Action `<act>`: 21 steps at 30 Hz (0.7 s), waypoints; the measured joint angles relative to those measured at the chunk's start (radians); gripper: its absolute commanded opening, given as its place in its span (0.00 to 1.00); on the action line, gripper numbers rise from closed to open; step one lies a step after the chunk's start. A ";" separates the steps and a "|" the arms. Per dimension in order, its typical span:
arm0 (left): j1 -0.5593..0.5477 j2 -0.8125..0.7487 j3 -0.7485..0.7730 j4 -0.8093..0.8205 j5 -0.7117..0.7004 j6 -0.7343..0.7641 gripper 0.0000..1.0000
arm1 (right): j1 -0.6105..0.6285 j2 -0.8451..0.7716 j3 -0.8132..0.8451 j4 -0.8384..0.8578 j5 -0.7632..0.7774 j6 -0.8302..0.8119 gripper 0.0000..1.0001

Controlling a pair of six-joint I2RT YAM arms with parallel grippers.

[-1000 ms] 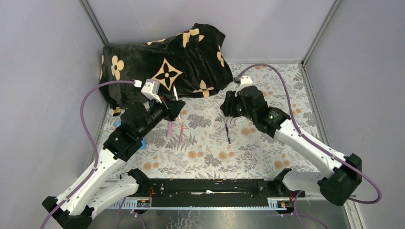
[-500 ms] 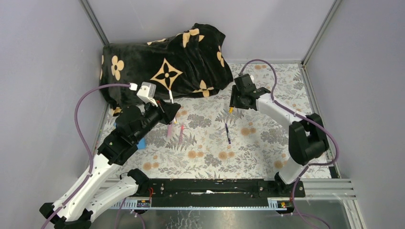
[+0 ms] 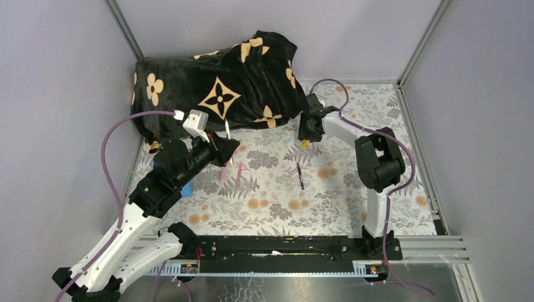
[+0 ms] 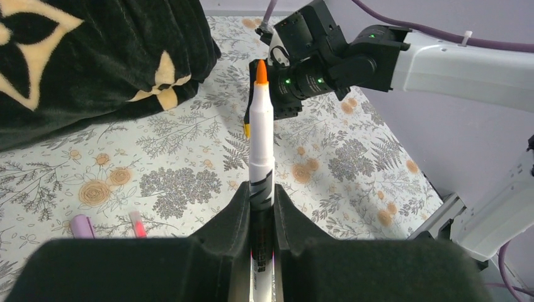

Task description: Insert the pens into the pen caps

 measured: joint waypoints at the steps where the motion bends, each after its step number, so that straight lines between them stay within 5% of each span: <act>1: 0.000 -0.003 -0.002 0.000 0.002 0.000 0.00 | 0.000 0.008 0.008 -0.003 0.002 -0.002 0.45; 21: 0.000 -0.030 -0.030 -0.001 0.006 -0.009 0.00 | 0.000 0.135 0.112 -0.073 0.031 -0.055 0.26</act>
